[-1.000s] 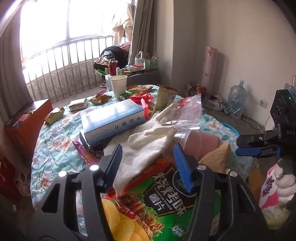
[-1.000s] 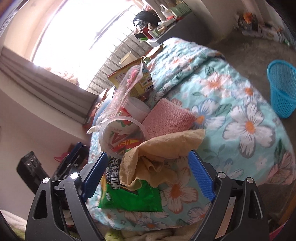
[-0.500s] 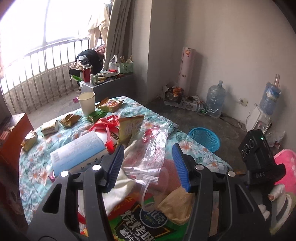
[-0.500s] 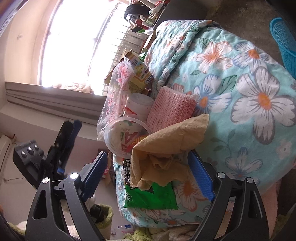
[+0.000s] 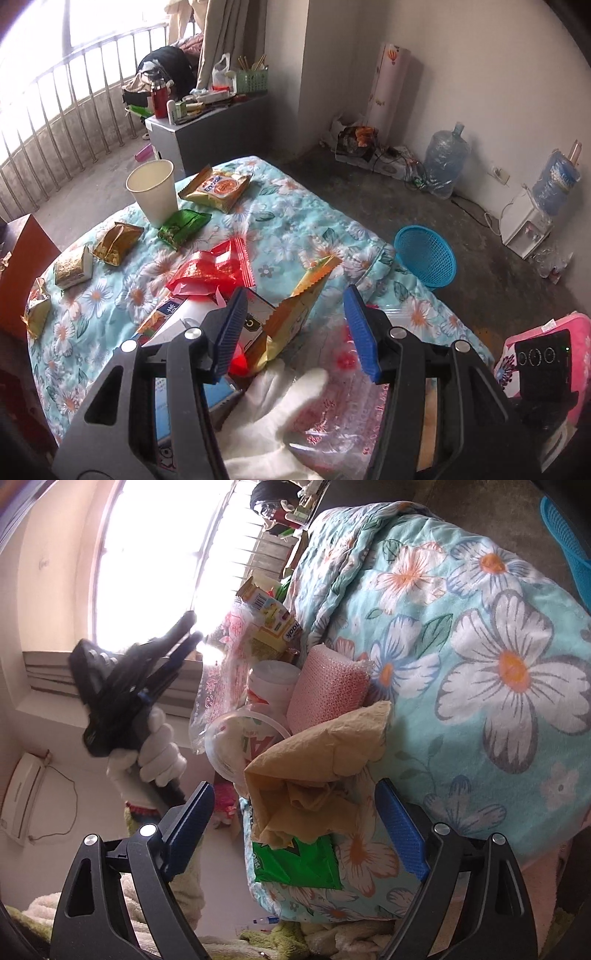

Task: Collect trash
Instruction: 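Grasp the orange snack packet with the left tool while the right tool grasps the tan crumpled paper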

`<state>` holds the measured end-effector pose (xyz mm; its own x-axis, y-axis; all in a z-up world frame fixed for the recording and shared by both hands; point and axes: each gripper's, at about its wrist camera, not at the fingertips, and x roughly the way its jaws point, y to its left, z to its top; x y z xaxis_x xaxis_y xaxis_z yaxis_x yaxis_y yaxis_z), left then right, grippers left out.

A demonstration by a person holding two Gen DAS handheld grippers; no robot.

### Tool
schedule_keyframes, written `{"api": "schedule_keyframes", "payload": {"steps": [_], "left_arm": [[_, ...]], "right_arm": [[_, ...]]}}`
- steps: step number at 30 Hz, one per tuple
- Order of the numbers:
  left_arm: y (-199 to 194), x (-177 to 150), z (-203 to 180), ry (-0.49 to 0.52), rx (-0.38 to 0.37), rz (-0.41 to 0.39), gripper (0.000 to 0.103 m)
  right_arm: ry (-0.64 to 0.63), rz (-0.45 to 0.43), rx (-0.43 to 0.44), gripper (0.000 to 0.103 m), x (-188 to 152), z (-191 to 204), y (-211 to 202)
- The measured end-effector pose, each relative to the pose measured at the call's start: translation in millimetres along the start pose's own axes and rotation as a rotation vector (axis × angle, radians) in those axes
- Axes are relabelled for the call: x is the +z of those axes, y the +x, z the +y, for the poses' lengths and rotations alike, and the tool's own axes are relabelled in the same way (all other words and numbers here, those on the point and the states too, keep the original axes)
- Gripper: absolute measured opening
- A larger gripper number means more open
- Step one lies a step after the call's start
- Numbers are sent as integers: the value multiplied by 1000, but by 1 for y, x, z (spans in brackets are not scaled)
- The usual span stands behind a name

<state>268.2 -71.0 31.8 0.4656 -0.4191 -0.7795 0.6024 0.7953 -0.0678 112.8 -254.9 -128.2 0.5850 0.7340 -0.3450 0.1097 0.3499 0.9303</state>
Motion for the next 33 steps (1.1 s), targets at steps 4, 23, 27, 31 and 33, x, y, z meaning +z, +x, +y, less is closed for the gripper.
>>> {"api": "schedule_keyframes", "payload": {"steps": [4,23,27,31,33], "left_arm": [[17,-1,-1,-5,16,61,22],[-62,-10,4,-102,-18,-251,3],[-83,-15,7,-117,-64,-289,3],[-95,-22,11,-134,-92,-301,3],[-100,-27,13,-140,-95,-310,3]], "right_arm": [[38,-14,37,86,2,-6,-3],[-777,-150,-512,86,-33,95,5],[-973,-85,-459,86,-35,110,8],[-1087,32,-475,70,-32,109,34],[-1094,93,-491,56,-34,104,44]]}}
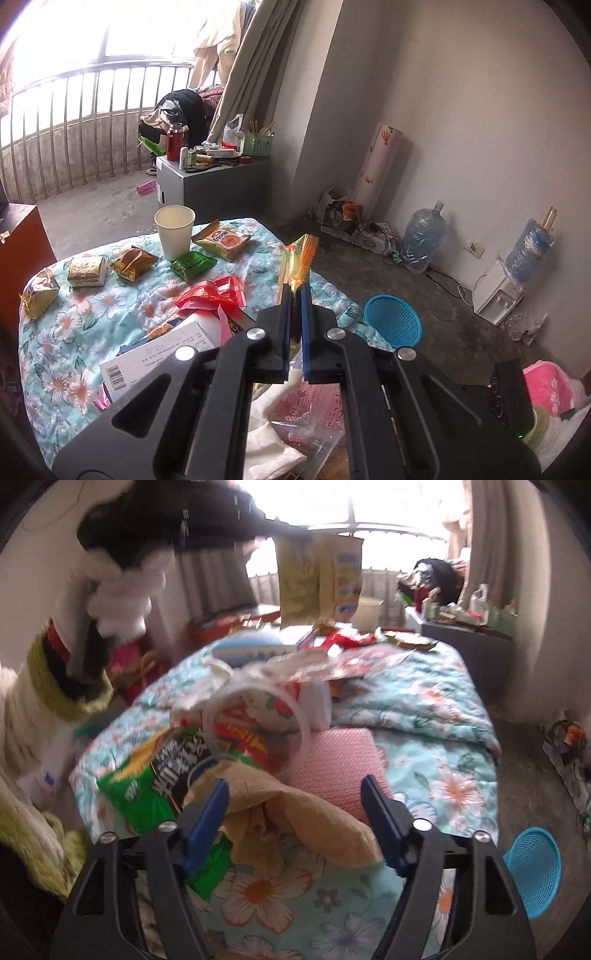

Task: Collect trash
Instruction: 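Grasp the orange snack packet with the left tool while the right tool grasps the tan crumpled paper, then carry the packet and paper in both tools over the blue wastebasket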

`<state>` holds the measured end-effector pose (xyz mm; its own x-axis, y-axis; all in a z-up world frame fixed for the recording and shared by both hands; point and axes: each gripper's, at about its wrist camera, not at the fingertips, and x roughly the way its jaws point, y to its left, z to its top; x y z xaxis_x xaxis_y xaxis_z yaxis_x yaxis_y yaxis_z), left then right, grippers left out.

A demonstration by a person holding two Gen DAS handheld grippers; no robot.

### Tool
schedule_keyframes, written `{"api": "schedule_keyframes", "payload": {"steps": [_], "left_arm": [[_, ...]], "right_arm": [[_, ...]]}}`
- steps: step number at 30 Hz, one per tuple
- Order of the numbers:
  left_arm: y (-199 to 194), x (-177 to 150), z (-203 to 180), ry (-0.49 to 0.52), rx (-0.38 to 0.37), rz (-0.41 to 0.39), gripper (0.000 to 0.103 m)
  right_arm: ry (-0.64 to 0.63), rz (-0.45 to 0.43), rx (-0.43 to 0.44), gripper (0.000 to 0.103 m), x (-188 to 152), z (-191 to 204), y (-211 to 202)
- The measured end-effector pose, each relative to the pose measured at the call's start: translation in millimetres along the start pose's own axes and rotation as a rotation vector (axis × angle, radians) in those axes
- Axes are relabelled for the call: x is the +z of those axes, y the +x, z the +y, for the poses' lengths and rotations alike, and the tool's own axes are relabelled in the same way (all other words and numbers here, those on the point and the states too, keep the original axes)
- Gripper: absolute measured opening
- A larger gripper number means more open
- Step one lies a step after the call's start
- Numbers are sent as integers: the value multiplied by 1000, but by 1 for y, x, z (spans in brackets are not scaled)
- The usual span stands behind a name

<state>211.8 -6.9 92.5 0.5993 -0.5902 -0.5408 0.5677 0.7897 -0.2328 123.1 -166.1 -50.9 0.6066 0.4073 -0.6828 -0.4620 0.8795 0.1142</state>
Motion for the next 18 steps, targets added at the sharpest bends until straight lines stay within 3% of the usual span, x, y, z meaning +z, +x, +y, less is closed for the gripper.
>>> {"api": "schedule_keyframes", "payload": {"steps": [2,5,11,18], "left_arm": [[-6,-2,3,-10,1,-5,3],[-16,-5,6,-15,3,-22,3],[-35,-4,2,-27,-14,-51,3],[-51,-3,-25,5,-38,-73,3]], "right_arm": [[6,46,23,28,-3,3,7],[46,48,26,7,-10,7,1],[183,-41,14,5,-25,10,-42],[370,-178,-22,5,-45,-17,-91]]}}
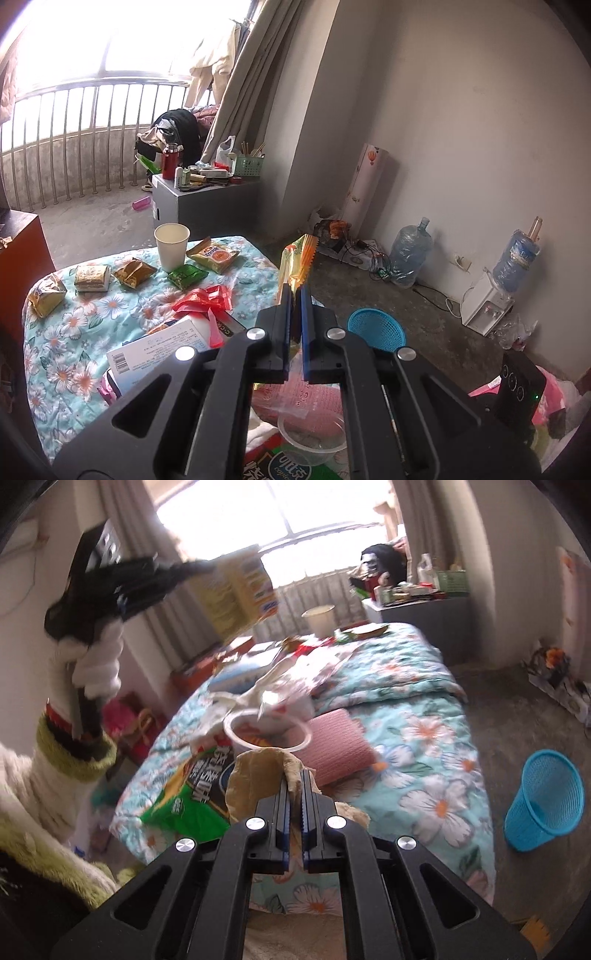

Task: Collect trash
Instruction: 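Carry the packet and paper in both tools over the blue wastebasket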

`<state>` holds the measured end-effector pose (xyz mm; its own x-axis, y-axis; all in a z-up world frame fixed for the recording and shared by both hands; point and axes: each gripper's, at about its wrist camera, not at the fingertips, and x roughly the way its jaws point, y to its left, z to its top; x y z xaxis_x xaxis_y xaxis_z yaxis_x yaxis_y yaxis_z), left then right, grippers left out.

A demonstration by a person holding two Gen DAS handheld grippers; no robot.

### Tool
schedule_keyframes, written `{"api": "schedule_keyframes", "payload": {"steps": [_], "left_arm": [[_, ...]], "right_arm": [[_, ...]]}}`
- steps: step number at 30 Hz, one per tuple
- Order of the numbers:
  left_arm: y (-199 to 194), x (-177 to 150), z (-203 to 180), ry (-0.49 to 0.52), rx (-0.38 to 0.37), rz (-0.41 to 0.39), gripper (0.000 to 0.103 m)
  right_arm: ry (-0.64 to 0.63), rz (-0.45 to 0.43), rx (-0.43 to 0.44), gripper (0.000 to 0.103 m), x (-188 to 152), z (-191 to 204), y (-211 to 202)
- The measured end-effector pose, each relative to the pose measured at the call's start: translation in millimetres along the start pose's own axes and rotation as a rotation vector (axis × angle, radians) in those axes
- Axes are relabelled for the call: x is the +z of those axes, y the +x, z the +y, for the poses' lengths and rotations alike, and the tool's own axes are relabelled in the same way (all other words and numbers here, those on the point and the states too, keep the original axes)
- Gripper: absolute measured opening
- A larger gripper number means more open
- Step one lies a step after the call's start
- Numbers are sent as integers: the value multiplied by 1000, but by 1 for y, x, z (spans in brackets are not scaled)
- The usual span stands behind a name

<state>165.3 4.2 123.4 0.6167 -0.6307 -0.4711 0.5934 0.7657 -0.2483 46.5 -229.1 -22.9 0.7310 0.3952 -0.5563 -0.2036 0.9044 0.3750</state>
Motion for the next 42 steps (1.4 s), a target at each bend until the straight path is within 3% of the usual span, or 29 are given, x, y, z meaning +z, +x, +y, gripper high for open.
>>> {"api": "schedule_keyframes", "payload": {"steps": [5,11,19,28,42], "left_arm": [[9,-1,-16,-11,-36,45,3],[22,0,-44,-5,-104,102,3],[74,4,-100,36,-198,194,3],[122,-8,-144,90,-222,284,3],[139,-13,-150,102,-207,318,3]], "right_arm": [[129,-85,-49,5,-6,-27,-22],[259,-211,-42,5,-12,-59,-52],[395,-319,-94,5,-22,-105,-84],[475,-345,-103,5,-46,-131,-90],[515,-347,-84,5,-53,-143,-92]]}}
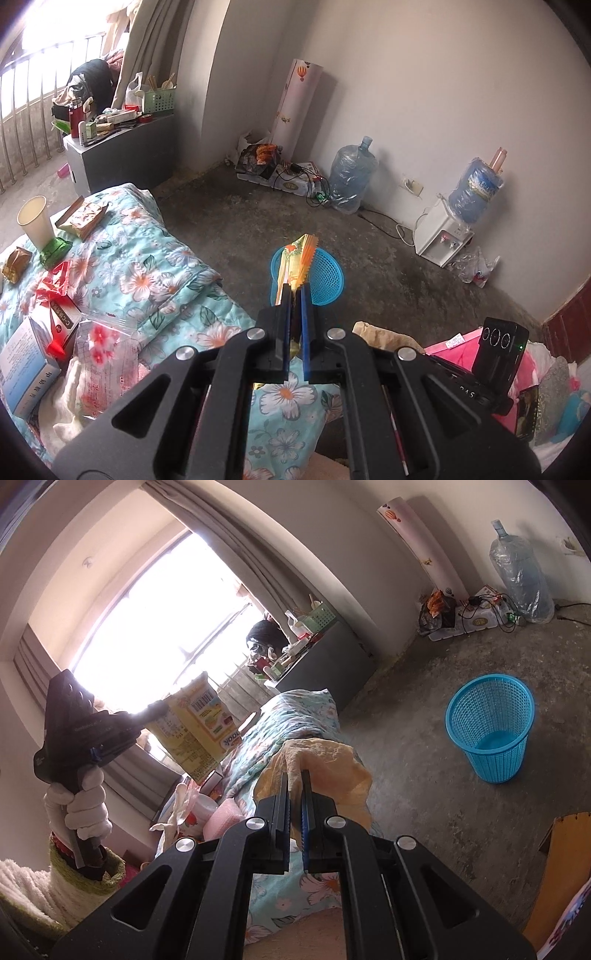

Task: Collect trash
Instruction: 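Carry the packet and paper in both tools over the blue wastebasket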

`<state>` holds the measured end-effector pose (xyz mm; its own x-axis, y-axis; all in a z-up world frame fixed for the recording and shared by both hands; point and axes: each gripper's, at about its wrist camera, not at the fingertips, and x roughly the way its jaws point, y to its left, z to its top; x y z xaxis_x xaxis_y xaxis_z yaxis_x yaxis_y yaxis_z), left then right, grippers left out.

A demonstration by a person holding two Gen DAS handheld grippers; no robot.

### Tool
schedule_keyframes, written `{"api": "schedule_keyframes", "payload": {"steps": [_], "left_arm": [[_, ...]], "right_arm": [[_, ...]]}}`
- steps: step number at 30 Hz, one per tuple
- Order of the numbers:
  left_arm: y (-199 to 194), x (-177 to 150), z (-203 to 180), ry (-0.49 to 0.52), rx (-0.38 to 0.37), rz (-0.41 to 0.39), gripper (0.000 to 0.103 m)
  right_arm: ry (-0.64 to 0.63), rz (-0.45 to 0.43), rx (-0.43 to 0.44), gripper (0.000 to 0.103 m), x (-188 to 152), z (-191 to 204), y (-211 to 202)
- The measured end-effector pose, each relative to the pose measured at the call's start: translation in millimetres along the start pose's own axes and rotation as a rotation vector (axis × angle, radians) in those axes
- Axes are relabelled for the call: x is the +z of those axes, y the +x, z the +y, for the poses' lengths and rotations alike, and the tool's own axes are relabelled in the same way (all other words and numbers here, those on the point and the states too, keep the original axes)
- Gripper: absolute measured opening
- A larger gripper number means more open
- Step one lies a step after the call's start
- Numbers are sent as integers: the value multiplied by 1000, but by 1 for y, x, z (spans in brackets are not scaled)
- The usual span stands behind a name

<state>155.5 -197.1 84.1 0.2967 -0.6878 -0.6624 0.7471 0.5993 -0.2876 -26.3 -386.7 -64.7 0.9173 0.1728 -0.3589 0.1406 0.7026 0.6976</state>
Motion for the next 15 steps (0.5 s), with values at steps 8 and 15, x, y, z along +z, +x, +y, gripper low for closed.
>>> {"api": "schedule_keyframes", "payload": {"steps": [8,15], "left_arm": [[13,5,-6,17,-27,12,3],[62,28,-22,57,-48,97,3]], "right_arm": [[48,-16,-18,5,6,-7,-3],[177,-71,-112,5,35,-37,-9]]}}
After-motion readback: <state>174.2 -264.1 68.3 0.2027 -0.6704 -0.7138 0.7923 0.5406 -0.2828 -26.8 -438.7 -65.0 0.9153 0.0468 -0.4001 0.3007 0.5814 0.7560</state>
